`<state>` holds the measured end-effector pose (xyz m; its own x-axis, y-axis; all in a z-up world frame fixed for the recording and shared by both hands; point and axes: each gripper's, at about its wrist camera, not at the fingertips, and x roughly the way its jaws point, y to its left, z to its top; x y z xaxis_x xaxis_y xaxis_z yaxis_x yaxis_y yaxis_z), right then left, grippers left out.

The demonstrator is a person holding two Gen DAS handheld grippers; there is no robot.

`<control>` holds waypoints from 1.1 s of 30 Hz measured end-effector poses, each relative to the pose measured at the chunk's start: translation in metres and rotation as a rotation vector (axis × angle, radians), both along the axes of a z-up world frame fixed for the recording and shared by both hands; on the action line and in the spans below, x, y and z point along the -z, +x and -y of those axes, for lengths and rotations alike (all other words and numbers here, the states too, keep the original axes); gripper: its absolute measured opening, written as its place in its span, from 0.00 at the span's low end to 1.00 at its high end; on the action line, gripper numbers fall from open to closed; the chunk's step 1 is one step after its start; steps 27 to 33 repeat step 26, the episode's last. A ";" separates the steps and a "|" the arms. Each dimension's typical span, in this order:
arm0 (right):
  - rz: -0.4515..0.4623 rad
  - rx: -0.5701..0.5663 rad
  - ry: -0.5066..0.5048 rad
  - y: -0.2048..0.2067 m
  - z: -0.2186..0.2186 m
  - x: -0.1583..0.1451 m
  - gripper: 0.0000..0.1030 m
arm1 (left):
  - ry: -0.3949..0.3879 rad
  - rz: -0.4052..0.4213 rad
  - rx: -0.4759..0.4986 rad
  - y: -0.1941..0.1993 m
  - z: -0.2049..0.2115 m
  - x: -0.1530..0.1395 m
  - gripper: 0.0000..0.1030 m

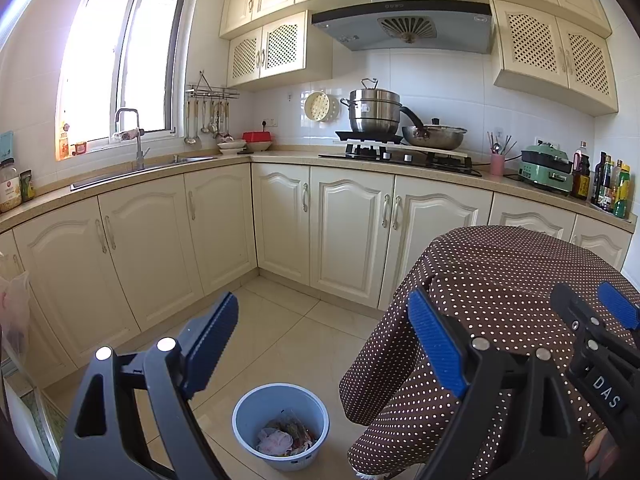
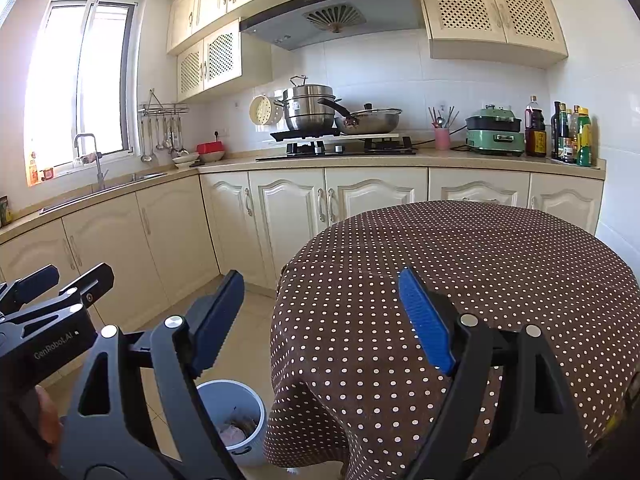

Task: Collect trash

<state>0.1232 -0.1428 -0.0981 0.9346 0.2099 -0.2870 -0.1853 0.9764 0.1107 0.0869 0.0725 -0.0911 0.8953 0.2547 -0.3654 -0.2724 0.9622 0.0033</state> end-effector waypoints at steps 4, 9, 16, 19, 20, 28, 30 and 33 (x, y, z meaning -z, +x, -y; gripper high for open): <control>0.000 -0.001 0.001 0.001 0.003 0.000 0.77 | 0.001 0.000 -0.001 0.001 -0.001 -0.002 0.83; -0.001 -0.001 0.000 0.001 0.005 0.000 0.78 | 0.001 0.000 -0.002 0.001 -0.001 -0.002 0.83; 0.002 0.002 -0.001 0.002 0.005 0.000 0.78 | -0.003 0.003 -0.001 0.001 -0.005 -0.004 0.83; 0.004 0.002 -0.002 0.002 0.006 -0.001 0.78 | -0.006 0.003 -0.002 0.001 -0.006 -0.005 0.83; 0.004 0.002 -0.002 0.002 0.006 -0.001 0.78 | -0.006 0.003 -0.004 0.001 -0.006 -0.005 0.83; 0.003 0.008 -0.003 0.003 0.010 -0.003 0.78 | 0.004 0.002 -0.021 0.003 -0.006 -0.005 0.83; 0.003 0.008 -0.003 0.003 0.010 -0.003 0.78 | 0.004 0.002 -0.021 0.003 -0.006 -0.005 0.83; 0.003 0.008 -0.003 0.003 0.010 -0.003 0.78 | 0.004 0.002 -0.021 0.003 -0.006 -0.005 0.83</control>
